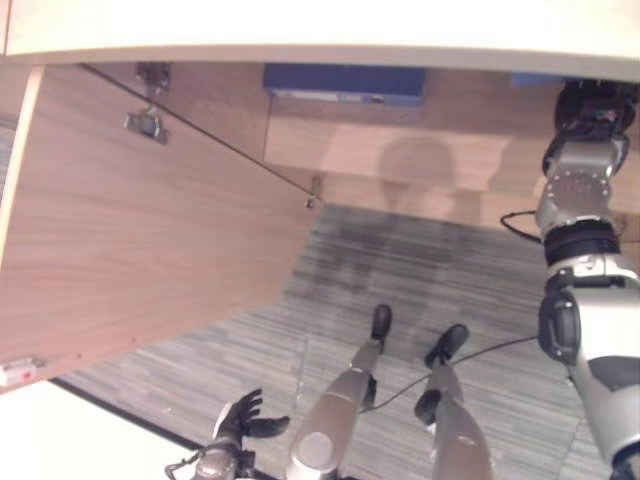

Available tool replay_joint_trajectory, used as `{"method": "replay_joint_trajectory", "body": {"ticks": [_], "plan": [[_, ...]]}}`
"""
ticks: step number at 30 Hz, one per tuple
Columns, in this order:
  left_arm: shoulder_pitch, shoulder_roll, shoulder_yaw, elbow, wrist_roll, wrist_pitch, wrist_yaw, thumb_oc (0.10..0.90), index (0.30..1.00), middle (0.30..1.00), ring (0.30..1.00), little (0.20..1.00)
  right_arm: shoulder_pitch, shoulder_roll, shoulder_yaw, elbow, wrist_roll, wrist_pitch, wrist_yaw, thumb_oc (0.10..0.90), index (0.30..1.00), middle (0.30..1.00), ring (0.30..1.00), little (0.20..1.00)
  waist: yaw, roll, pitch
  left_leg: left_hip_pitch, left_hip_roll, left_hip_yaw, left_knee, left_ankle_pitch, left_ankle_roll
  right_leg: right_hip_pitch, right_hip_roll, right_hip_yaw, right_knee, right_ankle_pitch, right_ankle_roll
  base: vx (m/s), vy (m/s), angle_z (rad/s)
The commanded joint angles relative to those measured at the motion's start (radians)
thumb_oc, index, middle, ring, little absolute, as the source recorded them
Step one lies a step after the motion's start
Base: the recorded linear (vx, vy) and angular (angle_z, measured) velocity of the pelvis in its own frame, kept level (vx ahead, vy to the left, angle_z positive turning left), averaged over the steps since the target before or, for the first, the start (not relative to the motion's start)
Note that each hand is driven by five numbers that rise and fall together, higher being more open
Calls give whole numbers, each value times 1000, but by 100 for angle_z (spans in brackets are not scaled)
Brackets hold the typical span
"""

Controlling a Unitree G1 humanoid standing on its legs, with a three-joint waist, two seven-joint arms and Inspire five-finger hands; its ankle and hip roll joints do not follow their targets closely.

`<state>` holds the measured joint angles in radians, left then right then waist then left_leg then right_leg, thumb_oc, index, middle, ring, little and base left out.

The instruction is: Put the empty folder in the office cabinet

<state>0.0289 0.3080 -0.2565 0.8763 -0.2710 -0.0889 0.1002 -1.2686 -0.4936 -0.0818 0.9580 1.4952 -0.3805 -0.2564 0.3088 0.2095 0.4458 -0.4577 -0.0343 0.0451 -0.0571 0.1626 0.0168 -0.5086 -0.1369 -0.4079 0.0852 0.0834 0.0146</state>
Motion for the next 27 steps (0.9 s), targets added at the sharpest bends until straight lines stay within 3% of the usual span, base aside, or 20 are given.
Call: {"method": "replay_joint_trajectory", "body": {"ticks": [1,4,7,8,10,12,19,21,23,26,27], "plan": [[120,140,-60,-26,-38,25,19,800,900,900,900,900,-97,-78,72,-140,-41,-71,60,800,900,900,900,900,19,-18,-74,-23,-37,7,97,-161,-10,-25,-20,49,108,-146,66,-2,12,8],[143,153,-70,-80,-43,32,10,800,900,900,900,900,-90,-78,92,-119,-26,-55,55,800,900,900,900,900,18,-12,-78,-21,-35,9,86,-158,-12,-30,-20,50,112,-149,65,-1,8,7],[159,165,-82,-131,-58,50,-10,800,900,900,900,900,-84,-83,114,-72,-45,3,56,800,900,900,900,900,11,-10,-76,-7,-34,9,71,-154,-11,-23,-15,54,106,-148,64,0,0,0],[172,174,-85,-166,-64,58,-21,800,900,900,900,900,-72,-77,136,-35,-55,48,60,800,900,900,900,900,9,-9,-75,6,-34,10,56,-150,-13,-17,-12,53,100,-146,64,0,0,0],[179,179,-81,-186,-68,63,-27,800,900,900,900,900,-67,-80,147,-3,-64,70,59,800,900,900,900,900,7,-8,-75,15,-34,9,45,-146,-13,-12,-10,53,96,-144,64,0,0,0],[198,198,-82,-240,-77,75,-49,800,900,900,900,900,-56,-81,178,68,-115,156,61,800,900,900,900,900,0,-6,-76,40,-32,8,11,-135,-16,3,-2,50,81,-141,64,-5,-16,-1],[244,227,-92,-328,-88,95,-93,800,900,900,900,900,-13,-38,254,121,-196,284,115,800,900,900,900,900,-7,5,-75,79,-27,8,-30,-118,-22,34,10,48,49,-131,63,-15,-9,-3],[199,183,-113,-161,-20,93,-91,800,900,900,900,900,-9,-5,263,133,-221,339,149,800,900,900,900,900,-12,-2,-76,82,-25,4,-30,-116,-25,39,14,47,45,-131,63,-28,-27,-6],[175,166,-74,3,6,76,-95,800,900,900,900,900,-6,-44,324,121,-230,358,228,800,900,900,900,900,-2,-6,-75,84,-21,5,-30,-109,-32,47,17,42,38,-128,64,-33,-59,-6],[173,167,-63,35,8,68,-96,800,900,900,900,900,12,-55,363,47,-237,357,276,800,900,900,900,900,1,-4,-71,84,-22,3,-30,-105,-36,51,18,39,33,-126,65,-20,-43,0],[176,169,-24,111,23,57,-93,800,900,900,900,900,37,-74,363,-20,-230,339,300,800,900,900,900,900,3,-8,-69,85,-20,1,-30,-102,-39,53,19,36,32,-125,63,-19,-70,4]]}}
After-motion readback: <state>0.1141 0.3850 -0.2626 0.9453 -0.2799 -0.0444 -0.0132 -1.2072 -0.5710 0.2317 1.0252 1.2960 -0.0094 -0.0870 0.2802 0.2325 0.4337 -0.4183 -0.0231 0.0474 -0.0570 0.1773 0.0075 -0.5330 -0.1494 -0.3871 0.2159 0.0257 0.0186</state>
